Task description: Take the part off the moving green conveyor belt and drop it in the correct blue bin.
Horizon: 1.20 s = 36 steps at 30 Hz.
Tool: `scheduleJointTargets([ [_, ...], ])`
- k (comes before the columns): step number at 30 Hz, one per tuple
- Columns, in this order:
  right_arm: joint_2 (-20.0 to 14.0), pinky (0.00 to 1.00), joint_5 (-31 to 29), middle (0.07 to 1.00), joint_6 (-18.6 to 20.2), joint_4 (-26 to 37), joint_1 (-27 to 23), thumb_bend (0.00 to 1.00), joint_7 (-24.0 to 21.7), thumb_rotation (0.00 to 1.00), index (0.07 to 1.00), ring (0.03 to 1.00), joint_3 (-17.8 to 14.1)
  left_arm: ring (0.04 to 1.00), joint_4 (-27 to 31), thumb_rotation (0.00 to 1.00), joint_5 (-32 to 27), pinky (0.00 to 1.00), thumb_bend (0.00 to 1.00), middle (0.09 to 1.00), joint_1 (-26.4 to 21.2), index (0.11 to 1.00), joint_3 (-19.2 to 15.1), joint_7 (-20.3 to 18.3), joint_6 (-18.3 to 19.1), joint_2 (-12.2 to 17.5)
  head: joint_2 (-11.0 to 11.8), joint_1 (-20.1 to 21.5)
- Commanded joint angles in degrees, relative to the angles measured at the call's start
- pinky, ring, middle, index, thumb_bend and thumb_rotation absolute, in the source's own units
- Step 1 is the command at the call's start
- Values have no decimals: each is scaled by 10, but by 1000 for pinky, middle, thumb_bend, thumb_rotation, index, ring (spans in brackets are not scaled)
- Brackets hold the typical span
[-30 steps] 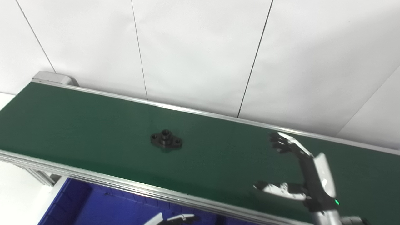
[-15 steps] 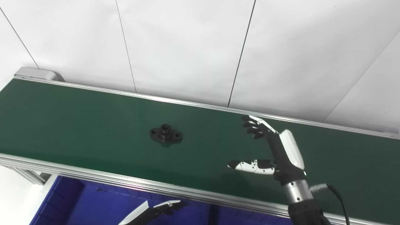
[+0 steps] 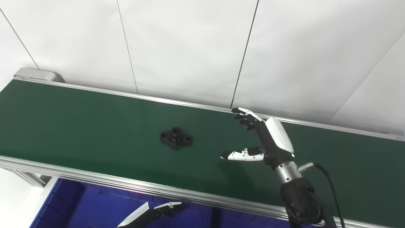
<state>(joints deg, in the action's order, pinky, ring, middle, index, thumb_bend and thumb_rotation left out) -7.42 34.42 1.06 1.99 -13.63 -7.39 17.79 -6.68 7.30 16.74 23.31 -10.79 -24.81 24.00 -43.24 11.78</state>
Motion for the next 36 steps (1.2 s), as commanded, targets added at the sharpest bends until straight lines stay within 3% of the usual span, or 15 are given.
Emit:
scheduleJointTargets([
  [1,1,651,8,768,-17,-6,-35,882,2,365,815,731,10,864,12,270,-5,808,937,889,-7,855,-1,-5,-21,5,0,1],
  [10,4,627,15,748,-17,-49,-66,884,-5,330,790,706,41,850,15,296,4,794,952,875,-7,845,-1,-6,-21,4,-3,7],
  [14,9,640,25,754,-21,-67,-74,882,3,299,789,713,52,851,17,302,5,798,952,871,-6,843,-2,-8,-21,5,-3,15],
  [24,20,559,69,706,-32,-139,-111,821,36,225,781,645,87,855,25,301,1,807,947,866,-2,837,-11,-25,-20,-1,-9,2],
  [36,37,580,88,732,-12,-212,-148,792,41,201,781,675,106,843,22,306,7,793,945,861,-6,832,-6,-18,-21,-2,-13,-2],
])
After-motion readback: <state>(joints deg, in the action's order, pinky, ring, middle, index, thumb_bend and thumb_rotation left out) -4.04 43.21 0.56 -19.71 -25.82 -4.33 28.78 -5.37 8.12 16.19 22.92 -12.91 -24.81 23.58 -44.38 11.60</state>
